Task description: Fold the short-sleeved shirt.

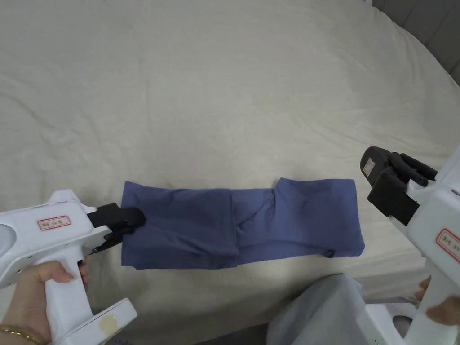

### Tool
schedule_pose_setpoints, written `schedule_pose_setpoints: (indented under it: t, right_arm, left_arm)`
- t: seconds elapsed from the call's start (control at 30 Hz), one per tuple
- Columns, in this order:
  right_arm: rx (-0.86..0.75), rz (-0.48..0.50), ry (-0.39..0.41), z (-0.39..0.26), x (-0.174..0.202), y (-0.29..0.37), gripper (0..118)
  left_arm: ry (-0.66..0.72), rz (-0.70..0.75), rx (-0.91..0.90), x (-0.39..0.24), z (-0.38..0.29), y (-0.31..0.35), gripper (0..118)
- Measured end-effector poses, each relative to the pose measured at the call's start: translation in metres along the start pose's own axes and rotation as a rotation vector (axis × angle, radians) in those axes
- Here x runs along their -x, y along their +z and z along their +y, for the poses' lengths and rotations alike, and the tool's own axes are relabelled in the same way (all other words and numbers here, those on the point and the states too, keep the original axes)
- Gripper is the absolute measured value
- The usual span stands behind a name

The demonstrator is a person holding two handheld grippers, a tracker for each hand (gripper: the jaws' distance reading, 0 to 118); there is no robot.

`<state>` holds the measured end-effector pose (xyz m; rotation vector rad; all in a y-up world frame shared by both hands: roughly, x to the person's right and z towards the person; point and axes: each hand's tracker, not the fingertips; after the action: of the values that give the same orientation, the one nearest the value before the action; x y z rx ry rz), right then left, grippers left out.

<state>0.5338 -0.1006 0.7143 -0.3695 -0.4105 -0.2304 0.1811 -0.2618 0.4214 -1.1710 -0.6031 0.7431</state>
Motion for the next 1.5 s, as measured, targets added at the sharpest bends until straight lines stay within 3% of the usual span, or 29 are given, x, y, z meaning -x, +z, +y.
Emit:
schedule_pose_setpoints:
  t: [0.23,0.4,0.63,0.83,0.87,1.0,1.03,1.17,1.23,1.3,1.33,1.4,1.5]
  right_arm:
    - [-0.021,0.056,-0.021,0.005,-0.001,-0.005,2]
    - [-0.009,0.08,-0.033,0.001,-0.002,-0.014,2]
    - [0.003,0.094,-0.066,-0.002,-0.006,-0.015,2]
    - [-0.015,0.047,-0.081,-0.002,-0.025,0.002,2]
    - [-0.022,0.032,-0.084,-0.002,-0.029,0.007,2]
    - [-0.031,-0.013,-0.102,-0.001,-0.045,0.016,2]
    - [-0.033,-0.02,-0.105,0.0,-0.048,0.017,2]
    - [-0.05,-0.038,-0.112,0.005,-0.051,0.023,2]
    - [-0.056,-0.039,-0.108,0.007,-0.05,0.024,2]
    - [-0.059,-0.037,-0.105,0.007,-0.049,0.023,2]
    - [-0.059,-0.034,-0.109,0.007,-0.049,0.023,2]
    - [-0.058,-0.022,-0.119,0.004,-0.051,0.02,2]
    - [-0.046,-0.01,-0.115,0.001,-0.045,0.018,2]
  left_arm:
    - [-0.065,0.343,-0.248,0.003,0.034,0.104,7]
    - [-0.245,0.593,-0.375,-0.035,0.03,0.145,7]
    - [-0.484,0.434,-0.303,-0.126,-0.024,0.101,7]
    - [-0.677,0.381,-0.088,-0.163,-0.07,-0.008,8]
    - [-0.708,0.368,-0.039,-0.164,-0.079,-0.032,11]
    - [-0.674,0.221,0.22,-0.15,-0.1,-0.095,74]
    - [-0.633,0.197,0.252,-0.147,-0.102,-0.103,78]
    - [-0.586,0.222,0.219,-0.149,-0.102,-0.101,72]
    - [-0.625,0.168,0.126,-0.156,-0.098,-0.082,43]
    - [-0.696,0.222,-0.022,-0.167,-0.099,-0.064,12]
    - [-0.723,0.238,-0.083,-0.169,-0.101,-0.06,3]
    - [-0.766,0.315,-0.148,-0.164,-0.103,-0.062,2]
    - [-0.748,0.35,-0.033,-0.148,-0.112,-0.087,2]
